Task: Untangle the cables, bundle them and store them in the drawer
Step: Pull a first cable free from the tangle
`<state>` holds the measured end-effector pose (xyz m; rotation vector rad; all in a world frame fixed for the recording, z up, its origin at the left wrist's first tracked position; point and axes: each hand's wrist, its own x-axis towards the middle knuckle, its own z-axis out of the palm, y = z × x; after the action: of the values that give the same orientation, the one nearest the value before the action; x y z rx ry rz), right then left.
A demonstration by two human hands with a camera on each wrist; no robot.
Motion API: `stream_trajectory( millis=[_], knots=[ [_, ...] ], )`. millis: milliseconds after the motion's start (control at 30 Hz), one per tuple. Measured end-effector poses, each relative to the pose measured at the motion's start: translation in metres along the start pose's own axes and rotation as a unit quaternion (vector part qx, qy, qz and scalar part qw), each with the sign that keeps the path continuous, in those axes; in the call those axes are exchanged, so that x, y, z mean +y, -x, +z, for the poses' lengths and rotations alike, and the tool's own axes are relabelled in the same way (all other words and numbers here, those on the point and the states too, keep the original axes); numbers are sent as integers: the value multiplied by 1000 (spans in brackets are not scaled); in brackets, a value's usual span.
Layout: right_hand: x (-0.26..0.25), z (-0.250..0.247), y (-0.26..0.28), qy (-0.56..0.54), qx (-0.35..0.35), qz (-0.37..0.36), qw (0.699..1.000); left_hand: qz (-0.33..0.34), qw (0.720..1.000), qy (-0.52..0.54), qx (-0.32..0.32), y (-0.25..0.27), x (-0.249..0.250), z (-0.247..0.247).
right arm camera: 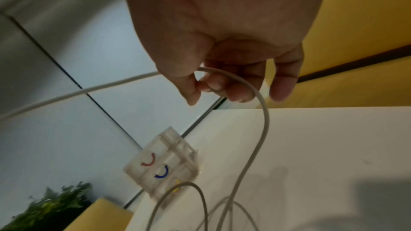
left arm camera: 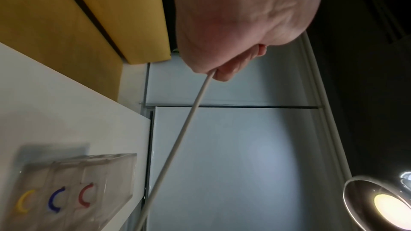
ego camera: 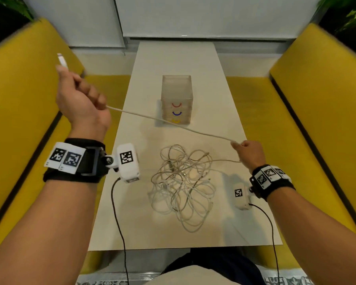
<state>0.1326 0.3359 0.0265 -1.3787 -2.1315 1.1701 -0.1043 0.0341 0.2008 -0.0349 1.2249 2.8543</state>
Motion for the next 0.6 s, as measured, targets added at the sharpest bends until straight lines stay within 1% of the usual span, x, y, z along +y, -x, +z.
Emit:
stream_trajectory(
  millis=[100,167,233,267,300,333,400,433,500,567,600],
  knots=[
    [17,-2,-5,-1,25,43,999,9,1000,-4,11,-4,2,-7],
    [18,-8,-8,-1,27,89,996,14,1000,4,20,-8,7,-9],
    [12,-15,-3,0,0,141,990,16,1000,12,19,-12,11,-10],
    [5,-18,2,-8,-26,147,989,17,1000,9,13,-12,12,-11],
    [-3,-19,7,-22,-54,136,989,16,1000,0,6,-11,11,-10],
    [-14,-20,12,-44,-76,108,990,15,1000,-13,-1,-9,8,-10],
    [-45,-22,23,-85,-100,29,991,6,999,-42,-14,-2,-3,-10],
    [-61,-24,29,-89,-112,-16,990,-1,998,-56,-19,3,-10,-10],
    [-95,-30,39,-60,-151,-98,982,-12,996,-87,-31,14,-24,-8],
    [-125,-37,52,-43,-192,-164,967,-24,992,-114,-55,25,-37,-5],
    [-137,-41,57,-54,-203,-190,959,-29,989,-124,-72,30,-44,-3]
  ],
)
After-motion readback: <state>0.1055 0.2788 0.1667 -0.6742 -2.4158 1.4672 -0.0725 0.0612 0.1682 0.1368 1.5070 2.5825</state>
